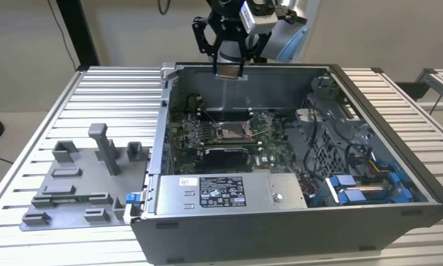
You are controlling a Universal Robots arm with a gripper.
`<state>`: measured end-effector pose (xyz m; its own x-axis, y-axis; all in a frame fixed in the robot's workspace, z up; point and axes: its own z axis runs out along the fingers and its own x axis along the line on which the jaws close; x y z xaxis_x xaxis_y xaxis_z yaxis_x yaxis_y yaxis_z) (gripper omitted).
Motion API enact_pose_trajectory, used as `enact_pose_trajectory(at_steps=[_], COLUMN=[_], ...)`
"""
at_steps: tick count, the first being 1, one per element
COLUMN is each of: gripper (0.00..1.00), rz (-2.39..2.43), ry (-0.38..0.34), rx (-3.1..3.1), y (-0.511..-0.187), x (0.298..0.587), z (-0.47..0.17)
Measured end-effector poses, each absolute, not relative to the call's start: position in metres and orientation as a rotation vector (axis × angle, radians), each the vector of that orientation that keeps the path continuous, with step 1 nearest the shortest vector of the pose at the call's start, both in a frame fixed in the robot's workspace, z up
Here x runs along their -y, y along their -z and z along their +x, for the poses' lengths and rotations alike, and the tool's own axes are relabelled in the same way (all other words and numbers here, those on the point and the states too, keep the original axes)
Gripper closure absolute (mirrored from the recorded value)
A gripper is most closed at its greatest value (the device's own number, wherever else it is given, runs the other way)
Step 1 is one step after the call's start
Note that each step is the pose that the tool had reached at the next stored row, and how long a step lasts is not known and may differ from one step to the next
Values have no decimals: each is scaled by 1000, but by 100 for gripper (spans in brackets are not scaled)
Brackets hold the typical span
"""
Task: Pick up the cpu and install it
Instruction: 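Place the cpu into insertion slot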
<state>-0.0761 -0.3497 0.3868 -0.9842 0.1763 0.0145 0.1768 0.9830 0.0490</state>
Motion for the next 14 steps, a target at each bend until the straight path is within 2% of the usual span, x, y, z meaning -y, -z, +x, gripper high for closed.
enact_pose_trajectory(at_steps=[14], gripper=[100], rz=[-491], ry=[79], rx=[3095], y=[-387], x=[350], z=[-76])
